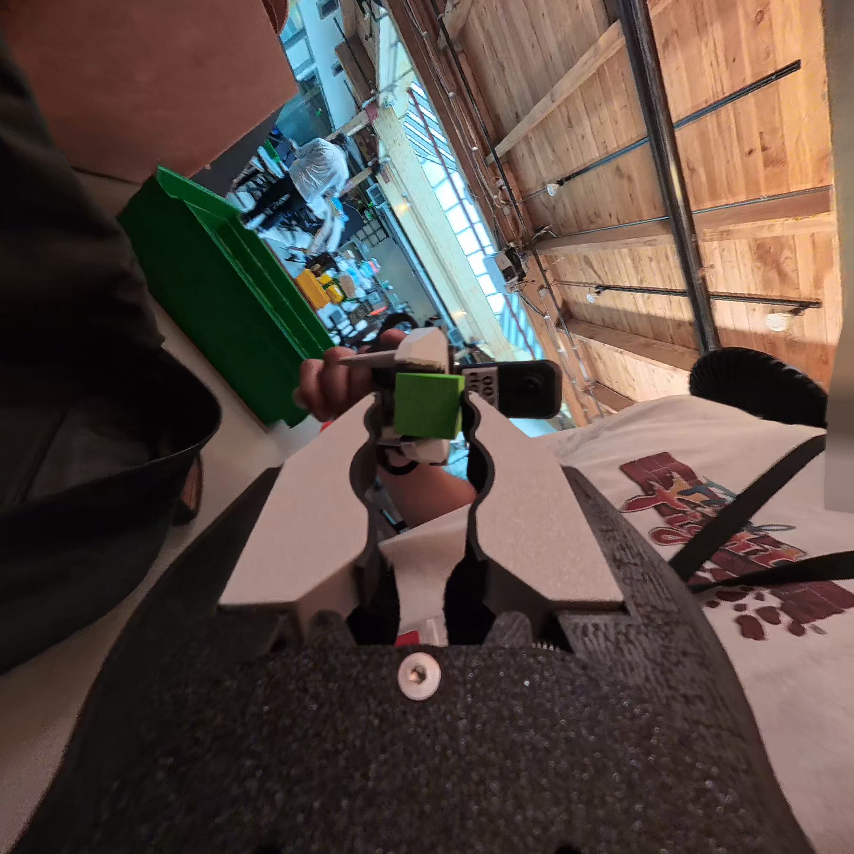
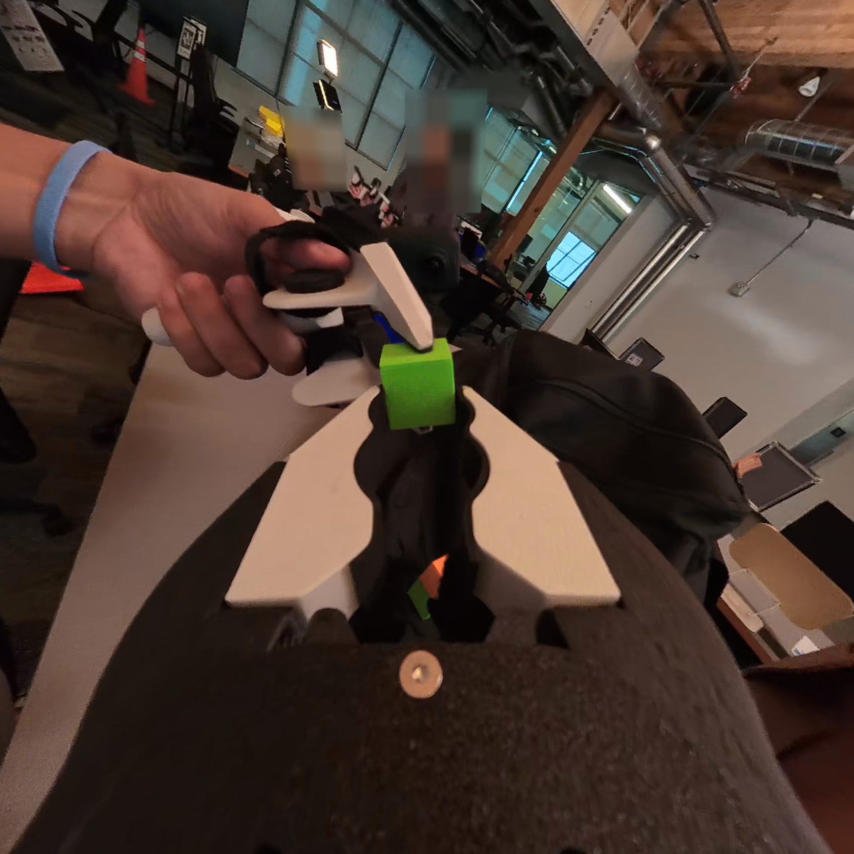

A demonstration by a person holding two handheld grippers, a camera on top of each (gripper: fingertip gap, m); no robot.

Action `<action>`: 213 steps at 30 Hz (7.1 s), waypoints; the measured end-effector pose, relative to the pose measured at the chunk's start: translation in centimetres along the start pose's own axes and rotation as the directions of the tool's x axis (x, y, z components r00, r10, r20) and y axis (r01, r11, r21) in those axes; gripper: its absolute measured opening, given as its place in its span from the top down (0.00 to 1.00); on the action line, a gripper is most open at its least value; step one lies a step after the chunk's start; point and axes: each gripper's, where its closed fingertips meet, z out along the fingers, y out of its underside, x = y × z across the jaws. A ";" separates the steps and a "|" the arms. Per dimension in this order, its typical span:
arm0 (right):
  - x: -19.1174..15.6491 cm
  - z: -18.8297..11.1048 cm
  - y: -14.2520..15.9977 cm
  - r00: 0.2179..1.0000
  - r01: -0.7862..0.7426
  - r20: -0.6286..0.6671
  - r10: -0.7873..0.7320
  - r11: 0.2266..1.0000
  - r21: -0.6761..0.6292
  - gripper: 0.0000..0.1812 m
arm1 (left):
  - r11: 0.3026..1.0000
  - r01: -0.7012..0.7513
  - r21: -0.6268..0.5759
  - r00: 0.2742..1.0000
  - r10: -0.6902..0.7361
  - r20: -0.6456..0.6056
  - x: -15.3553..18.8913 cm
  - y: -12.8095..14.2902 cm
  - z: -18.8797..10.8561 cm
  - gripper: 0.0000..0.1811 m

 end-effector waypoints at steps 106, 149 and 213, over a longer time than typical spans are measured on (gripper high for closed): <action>14.0 -28.1 32.1 0.561 -0.824 -0.734 0.381 0.171 -0.541 0.71 | 0.881 -0.158 -0.447 0.374 0.472 0.798 -14.2 3.2 -1.1 0.74; 1.4 1.0 0.7 0.943 0.064 -0.302 -0.140 0.967 -0.248 0.85 | 0.955 -0.128 -0.269 0.988 0.100 -0.118 -0.5 -2.6 -3.1 0.75; -5.6 1.2 7.2 0.707 -0.707 -0.330 0.626 0.616 -0.347 0.68 | 0.988 -0.152 0.039 -0.035 -0.045 0.998 -13.8 -9.0 -47.5 0.71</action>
